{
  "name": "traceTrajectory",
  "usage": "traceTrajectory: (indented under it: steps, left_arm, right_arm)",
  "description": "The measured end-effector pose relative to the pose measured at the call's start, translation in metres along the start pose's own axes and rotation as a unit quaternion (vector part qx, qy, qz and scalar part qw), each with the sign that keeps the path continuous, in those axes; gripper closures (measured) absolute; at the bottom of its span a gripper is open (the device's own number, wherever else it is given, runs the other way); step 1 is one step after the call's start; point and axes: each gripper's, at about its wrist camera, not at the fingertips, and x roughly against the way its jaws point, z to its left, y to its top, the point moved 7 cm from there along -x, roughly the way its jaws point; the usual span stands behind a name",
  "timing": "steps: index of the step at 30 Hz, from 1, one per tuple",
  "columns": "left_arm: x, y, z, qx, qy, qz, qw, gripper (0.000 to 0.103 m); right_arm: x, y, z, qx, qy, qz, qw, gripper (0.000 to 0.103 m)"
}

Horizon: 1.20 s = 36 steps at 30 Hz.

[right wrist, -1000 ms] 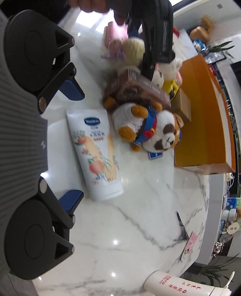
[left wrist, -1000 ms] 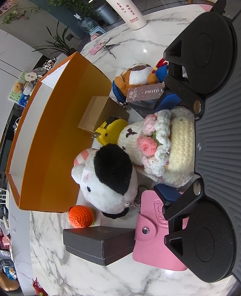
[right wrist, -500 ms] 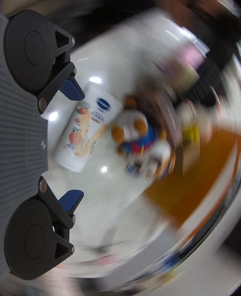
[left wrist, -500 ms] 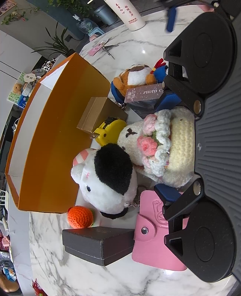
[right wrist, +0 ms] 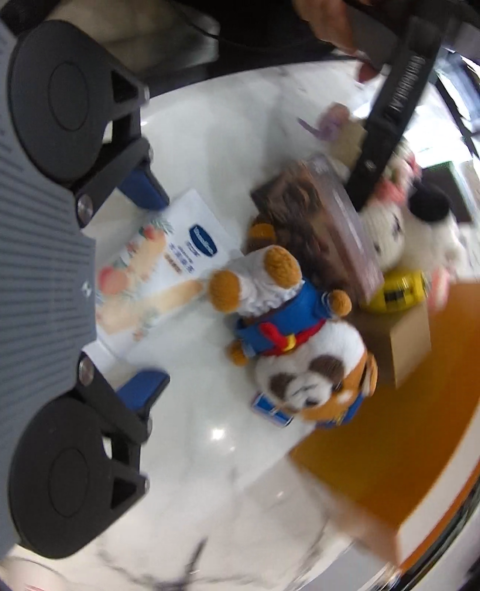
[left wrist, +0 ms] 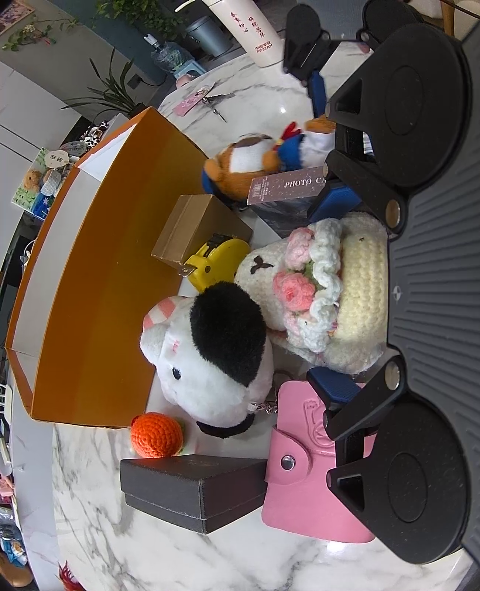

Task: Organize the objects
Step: 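Grasp the white lotion tube with the right tool and lift it, then carry the doll in the left tool and the tube in the right tool into the orange box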

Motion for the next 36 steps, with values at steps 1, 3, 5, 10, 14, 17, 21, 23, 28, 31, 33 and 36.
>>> traceTrajectory:
  steps: [1,3,5,10,14,17,21,23,28,31,33,36]
  left_arm:
    - [0.000,0.000,0.000,0.001,-0.001,0.000,1.0000,0.003]
    - [0.000,-0.001,0.000,0.000,-0.001,-0.001,1.0000,0.003]
    - [0.000,-0.002,-0.002,-0.002,0.001,-0.004,1.0000,0.003]
    - [-0.001,-0.005,-0.004,-0.014,0.006,-0.009,0.9998,0.002]
    - [-0.010,-0.011,-0.005,-0.021,0.002,0.018,0.9996,0.000]
    - [-0.012,-0.012,-0.008,-0.048,0.020,0.010,0.9986,0.000]
    - [-0.012,-0.013,-0.010,-0.056,0.020,0.004,0.9982,0.008]
    - [-0.009,-0.013,-0.009,-0.055,0.014,0.000,0.9984,0.012]
    - [0.001,-0.014,-0.010,-0.065,0.013,-0.006,0.9978,0.016]
    - [0.010,-0.013,-0.009,-0.069,0.011,-0.012,0.9975,0.017]
    - [0.015,-0.013,-0.007,-0.067,0.005,-0.014,0.9976,0.017]
    - [0.025,-0.012,-0.006,-0.064,-0.007,-0.021,0.9977,0.017]
  right_arm:
    - [0.004,-0.004,-0.002,-0.013,-0.009,-0.006,1.000,0.026]
    - [0.009,-0.012,-0.001,-0.031,-0.030,-0.015,0.999,0.033]
    - [0.013,-0.018,0.006,-0.045,-0.040,-0.029,0.998,0.038]
    - [0.011,-0.016,0.022,-0.072,-0.061,-0.053,0.994,0.040]
    - [0.004,-0.008,0.023,-0.087,-0.071,-0.057,0.992,0.040]
    - [0.007,-0.011,0.025,-0.091,-0.073,-0.064,0.991,0.042]
    - [0.011,-0.016,0.032,-0.087,-0.074,-0.063,0.991,0.050]
    - [0.012,-0.017,0.034,-0.085,-0.078,-0.061,0.991,0.052]
    - [0.014,-0.020,0.036,-0.095,-0.081,-0.056,0.991,0.054]
    - [0.021,-0.021,0.038,-0.110,-0.083,-0.061,0.989,0.054]
    - [0.027,-0.020,0.039,-0.119,-0.085,-0.068,0.987,0.054]
    - [0.037,-0.019,0.040,-0.132,-0.085,-0.080,0.984,0.054]
